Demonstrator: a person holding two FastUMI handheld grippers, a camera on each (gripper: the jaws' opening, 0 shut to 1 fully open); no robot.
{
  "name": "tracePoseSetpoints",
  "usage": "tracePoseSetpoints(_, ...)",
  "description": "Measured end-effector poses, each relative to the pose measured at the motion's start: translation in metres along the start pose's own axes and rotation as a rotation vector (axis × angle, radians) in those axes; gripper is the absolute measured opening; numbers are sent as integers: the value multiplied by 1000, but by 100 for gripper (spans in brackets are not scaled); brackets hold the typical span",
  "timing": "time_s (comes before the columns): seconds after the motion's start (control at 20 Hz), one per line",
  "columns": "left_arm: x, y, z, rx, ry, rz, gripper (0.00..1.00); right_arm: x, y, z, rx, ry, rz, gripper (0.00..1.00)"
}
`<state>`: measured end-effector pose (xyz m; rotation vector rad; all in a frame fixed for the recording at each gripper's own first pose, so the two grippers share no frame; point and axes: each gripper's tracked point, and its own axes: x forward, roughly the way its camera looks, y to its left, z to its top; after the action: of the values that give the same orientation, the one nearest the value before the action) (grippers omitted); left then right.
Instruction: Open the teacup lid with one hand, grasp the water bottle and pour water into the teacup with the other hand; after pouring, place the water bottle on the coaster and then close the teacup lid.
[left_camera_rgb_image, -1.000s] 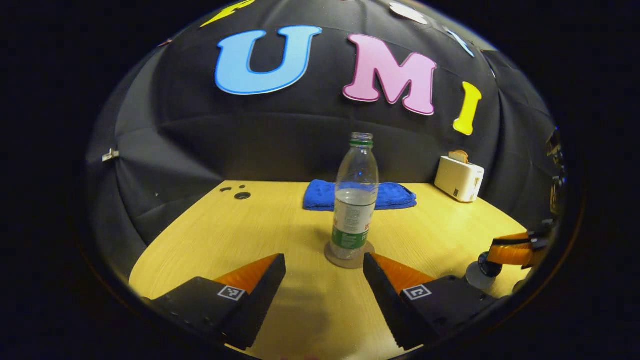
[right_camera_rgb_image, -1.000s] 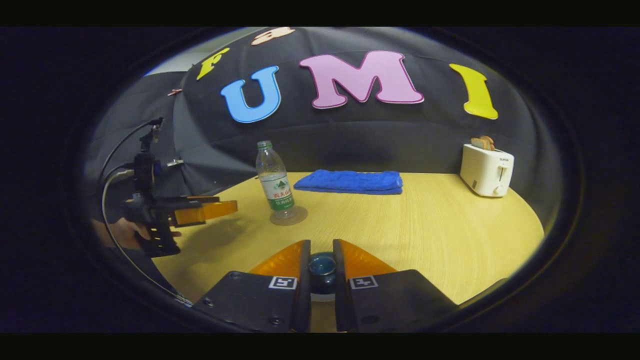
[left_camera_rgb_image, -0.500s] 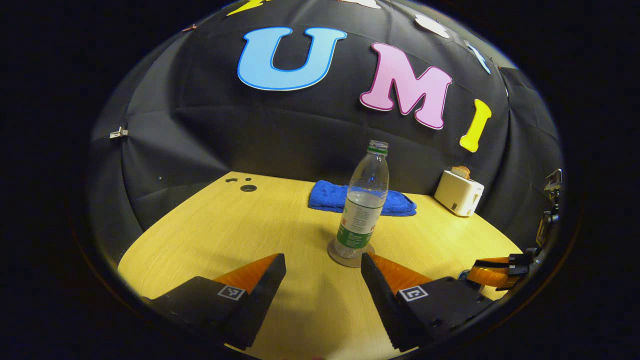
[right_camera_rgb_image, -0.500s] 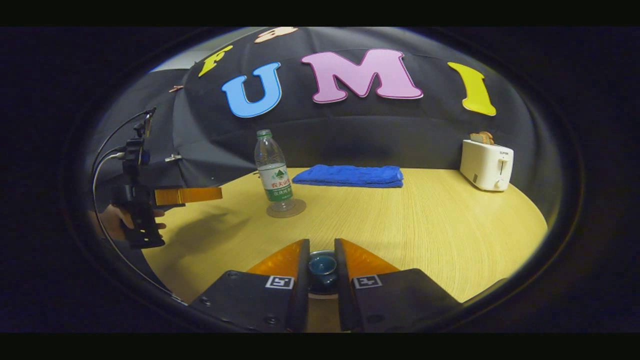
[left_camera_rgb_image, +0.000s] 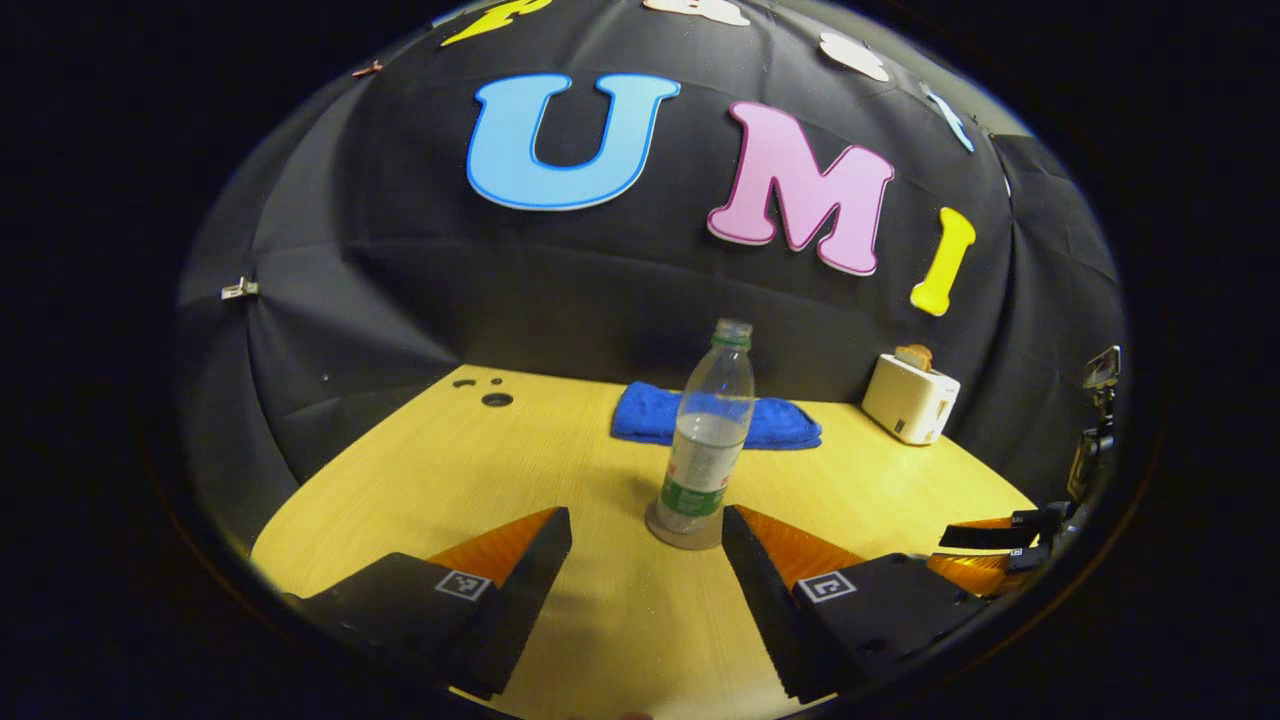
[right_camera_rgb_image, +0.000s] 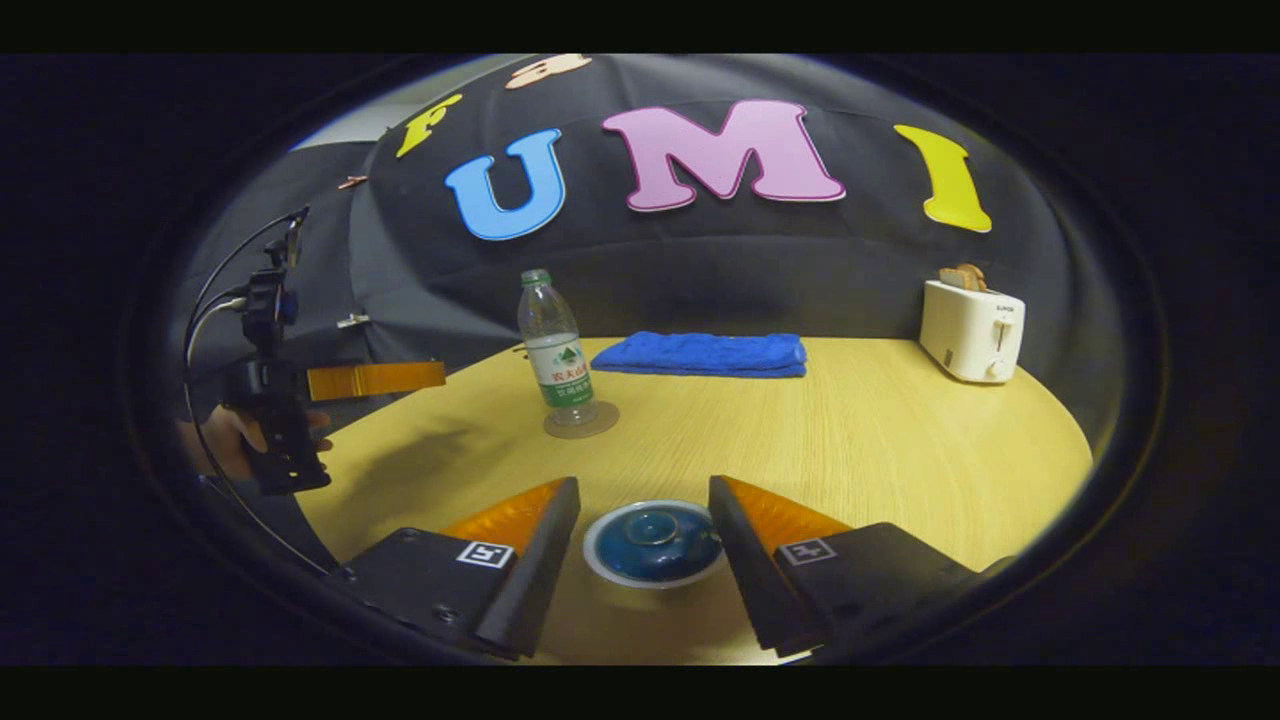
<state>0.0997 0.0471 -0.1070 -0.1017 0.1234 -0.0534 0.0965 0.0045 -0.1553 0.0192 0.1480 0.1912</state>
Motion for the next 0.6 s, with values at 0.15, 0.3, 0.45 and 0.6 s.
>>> tracePoseSetpoints(0.15,-21,-5,44,6,-55,47,95,-16,-4,33,-8,-26,-15,100)
tracePoseSetpoints(0.3,-47,-16,99,67,-139,110,96,-35,-15,84,-48,-74,-56,99)
tracePoseSetpoints(0.45,-71,-51,137,107,-170,118,95,-58,-24,135,-72,-149,-90,99)
tracePoseSetpoints(0.6,-90,-75,163,122,-218,118,95,-86,-36,169,-93,-197,-140,99)
